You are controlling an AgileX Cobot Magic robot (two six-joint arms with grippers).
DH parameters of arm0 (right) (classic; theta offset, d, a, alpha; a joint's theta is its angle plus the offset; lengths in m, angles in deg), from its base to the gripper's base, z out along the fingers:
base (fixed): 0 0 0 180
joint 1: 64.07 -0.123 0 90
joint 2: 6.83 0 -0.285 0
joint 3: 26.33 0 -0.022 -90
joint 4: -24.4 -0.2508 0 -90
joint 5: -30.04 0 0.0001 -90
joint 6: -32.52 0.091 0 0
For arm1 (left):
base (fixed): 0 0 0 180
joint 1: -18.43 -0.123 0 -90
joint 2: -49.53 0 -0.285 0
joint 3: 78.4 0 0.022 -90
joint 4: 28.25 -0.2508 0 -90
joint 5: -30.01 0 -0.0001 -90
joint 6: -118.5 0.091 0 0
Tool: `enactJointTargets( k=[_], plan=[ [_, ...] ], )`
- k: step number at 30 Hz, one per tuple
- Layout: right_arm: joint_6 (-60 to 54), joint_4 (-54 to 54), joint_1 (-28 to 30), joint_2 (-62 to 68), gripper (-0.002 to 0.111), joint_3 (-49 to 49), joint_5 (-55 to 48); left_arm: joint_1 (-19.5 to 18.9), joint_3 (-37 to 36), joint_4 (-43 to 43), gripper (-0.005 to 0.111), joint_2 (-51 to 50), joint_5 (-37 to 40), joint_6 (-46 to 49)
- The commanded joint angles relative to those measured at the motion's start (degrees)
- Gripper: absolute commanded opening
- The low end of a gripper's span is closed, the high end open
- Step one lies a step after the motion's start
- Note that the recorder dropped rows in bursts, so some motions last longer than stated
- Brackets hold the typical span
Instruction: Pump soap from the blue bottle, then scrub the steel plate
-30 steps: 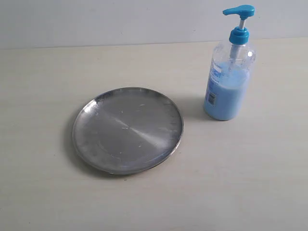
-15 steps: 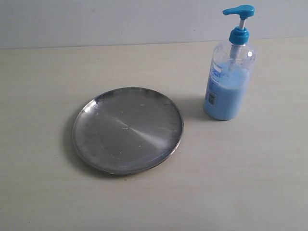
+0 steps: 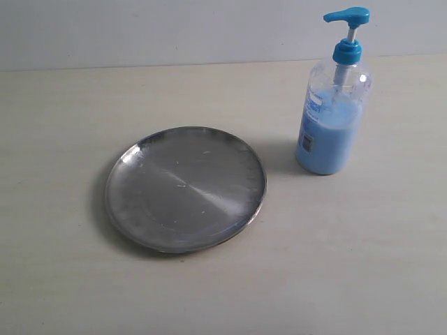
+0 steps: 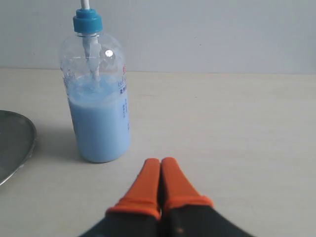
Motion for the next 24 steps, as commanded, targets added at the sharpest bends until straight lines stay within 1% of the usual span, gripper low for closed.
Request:
enactJointTargets(
  k=[1, 5, 11, 18, 24],
  plan=[
    [0.07, 0.09, 0.32, -0.32, 0.0, 0.24, 0.78, 0.42, -0.16, -0.16, 0.0, 0.33, -0.46, 0.02],
    [0.07, 0.08, 0.32, -0.1, 0.0, 0.24, 0.78, 0.39, -0.16, -0.16, 0.0, 0.33, -0.46, 0.12],
    [0.07, 0.08, 0.32, 4.57, 0.0, -0.39, 1.42, 0.39, -0.16, -0.16, 0.0, 0.33, -0.46, 0.02],
    [0.07, -0.01, 0.32, 9.79, 0.0, -4.91, 1.57, 0.39, -0.16, -0.16, 0.0, 0.33, -0.46, 0.12],
    [0.07, -0.01, 0.32, 18.0, 0.0, -10.79, 1.57, 0.39, -0.16, -0.16, 0.0, 0.33, -0.46, 0.12]
  ],
)
